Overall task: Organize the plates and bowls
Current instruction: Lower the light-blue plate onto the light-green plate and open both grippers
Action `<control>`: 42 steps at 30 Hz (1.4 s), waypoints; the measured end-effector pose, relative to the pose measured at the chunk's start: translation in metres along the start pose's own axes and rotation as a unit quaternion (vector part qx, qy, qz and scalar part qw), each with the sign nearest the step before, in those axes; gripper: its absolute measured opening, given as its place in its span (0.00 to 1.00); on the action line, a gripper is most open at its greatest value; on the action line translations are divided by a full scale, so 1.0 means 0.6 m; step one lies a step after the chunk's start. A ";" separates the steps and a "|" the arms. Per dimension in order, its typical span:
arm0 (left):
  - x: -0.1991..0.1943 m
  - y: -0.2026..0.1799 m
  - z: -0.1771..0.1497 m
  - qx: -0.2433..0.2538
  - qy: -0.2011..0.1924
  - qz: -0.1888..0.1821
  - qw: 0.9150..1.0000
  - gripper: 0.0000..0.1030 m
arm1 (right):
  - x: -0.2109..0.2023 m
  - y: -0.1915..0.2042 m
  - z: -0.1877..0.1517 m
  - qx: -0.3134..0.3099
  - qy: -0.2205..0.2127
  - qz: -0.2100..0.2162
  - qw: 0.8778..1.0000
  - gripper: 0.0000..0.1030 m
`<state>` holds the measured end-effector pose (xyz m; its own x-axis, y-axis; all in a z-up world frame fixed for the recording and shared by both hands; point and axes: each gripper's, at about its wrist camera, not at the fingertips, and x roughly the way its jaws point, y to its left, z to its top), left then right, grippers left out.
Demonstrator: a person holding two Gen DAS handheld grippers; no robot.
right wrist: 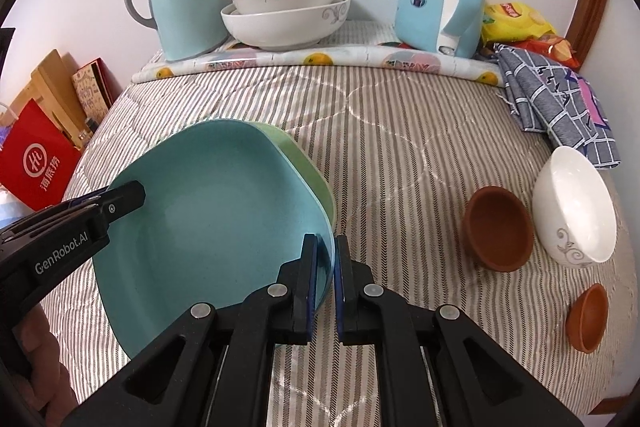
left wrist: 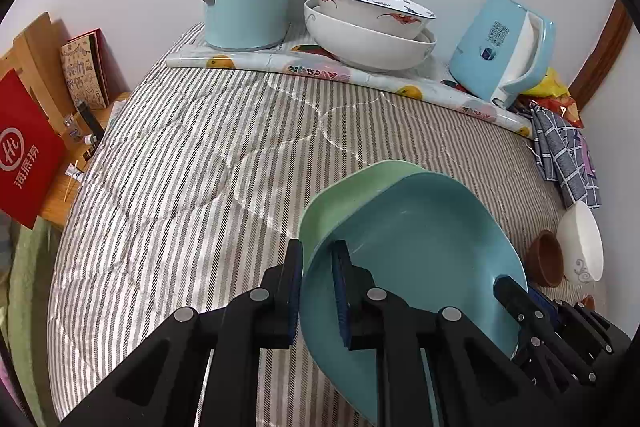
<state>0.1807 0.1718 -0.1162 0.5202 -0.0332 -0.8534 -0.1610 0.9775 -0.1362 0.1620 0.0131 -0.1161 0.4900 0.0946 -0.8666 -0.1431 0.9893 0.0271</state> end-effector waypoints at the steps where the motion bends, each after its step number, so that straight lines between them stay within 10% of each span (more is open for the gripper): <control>1: 0.003 0.001 0.002 0.000 0.001 0.001 1.000 0.14 | 0.004 0.002 0.002 -0.001 0.001 0.000 1.000 0.07; 42: 0.069 0.002 0.027 0.009 0.020 0.002 1.000 0.16 | 0.050 0.011 0.027 -0.022 -0.004 -0.027 0.999 0.11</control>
<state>0.2157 0.1749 -0.1436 0.4851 -0.0374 -0.8737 -0.1474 0.9813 -0.1238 0.1898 0.0242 -0.1339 0.5044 0.0427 -0.8624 -0.1549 0.9871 -0.0417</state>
